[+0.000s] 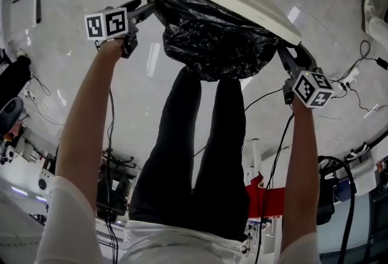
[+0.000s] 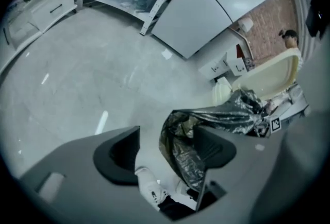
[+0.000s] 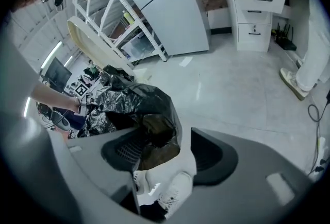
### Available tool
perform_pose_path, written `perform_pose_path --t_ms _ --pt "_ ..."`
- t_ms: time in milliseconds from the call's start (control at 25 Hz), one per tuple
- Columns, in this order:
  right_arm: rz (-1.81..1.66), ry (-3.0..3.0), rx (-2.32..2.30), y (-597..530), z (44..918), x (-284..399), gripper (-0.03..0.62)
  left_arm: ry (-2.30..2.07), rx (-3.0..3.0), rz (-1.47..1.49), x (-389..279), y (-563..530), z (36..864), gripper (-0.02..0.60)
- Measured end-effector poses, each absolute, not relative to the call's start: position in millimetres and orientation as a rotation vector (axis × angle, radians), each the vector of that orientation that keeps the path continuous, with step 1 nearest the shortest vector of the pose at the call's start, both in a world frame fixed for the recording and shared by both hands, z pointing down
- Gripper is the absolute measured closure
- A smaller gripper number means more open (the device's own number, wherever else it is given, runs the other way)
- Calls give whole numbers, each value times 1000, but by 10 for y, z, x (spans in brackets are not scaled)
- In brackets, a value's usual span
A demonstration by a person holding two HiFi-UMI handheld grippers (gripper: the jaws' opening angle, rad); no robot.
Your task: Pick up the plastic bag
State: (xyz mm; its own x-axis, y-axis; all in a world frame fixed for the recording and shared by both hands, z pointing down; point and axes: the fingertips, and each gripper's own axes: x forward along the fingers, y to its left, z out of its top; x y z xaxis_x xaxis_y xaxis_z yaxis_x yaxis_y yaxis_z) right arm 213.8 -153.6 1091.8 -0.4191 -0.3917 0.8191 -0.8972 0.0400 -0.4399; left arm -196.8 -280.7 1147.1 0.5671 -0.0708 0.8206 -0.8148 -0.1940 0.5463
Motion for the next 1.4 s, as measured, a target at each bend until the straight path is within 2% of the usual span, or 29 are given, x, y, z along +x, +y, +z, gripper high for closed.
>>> perform_pose_path --t_ms 160,240,280,320,360,400,440,480,600,800,1040,1400 --pt "1358 -1909 1235 -1698 10984 2081 306 -643 1631 842 -1914 -2792 11642 210" --pt "1385 -1968 1165 -1758 10987 1968 309 -566 1623 861 -1833 -2717 11721 210" --pt "1395 -1994 1136 -1789 10982 1909 334 -529 1619 861 -1782 -2686 11754 210" --pt "1399 -2014 1118 -1823 10977 1862 387 -500 1616 857 -1727 -2668 11782 218" --pt "1397 -2025 1114 -1859 10975 1834 435 -487 1618 853 -1674 -2671 11804 243" --pt "1393 -2028 1122 -1890 10977 1822 481 -496 1627 853 -1633 -2695 11821 294" --pt "1393 -2025 1138 -1911 10984 1821 528 -524 1638 855 -1608 -2727 11835 379" --pt "1396 -2018 1156 -1916 10994 1823 562 -560 1644 855 -1597 -2753 11843 437" --pt "1420 -1989 1187 -1868 11015 1827 588 -647 1638 852 -1608 -2745 11828 565" --pt "1436 -1946 1175 -1676 10871 1822 589 -718 1645 954 -1723 -2526 11607 575" --pt "1392 -1892 1163 -1332 10499 1864 589 -837 1757 1132 -1794 -2190 10950 575" --pt "1454 -1901 1269 -1241 9684 1750 591 -980 1795 935 -1677 -1953 9820 575"
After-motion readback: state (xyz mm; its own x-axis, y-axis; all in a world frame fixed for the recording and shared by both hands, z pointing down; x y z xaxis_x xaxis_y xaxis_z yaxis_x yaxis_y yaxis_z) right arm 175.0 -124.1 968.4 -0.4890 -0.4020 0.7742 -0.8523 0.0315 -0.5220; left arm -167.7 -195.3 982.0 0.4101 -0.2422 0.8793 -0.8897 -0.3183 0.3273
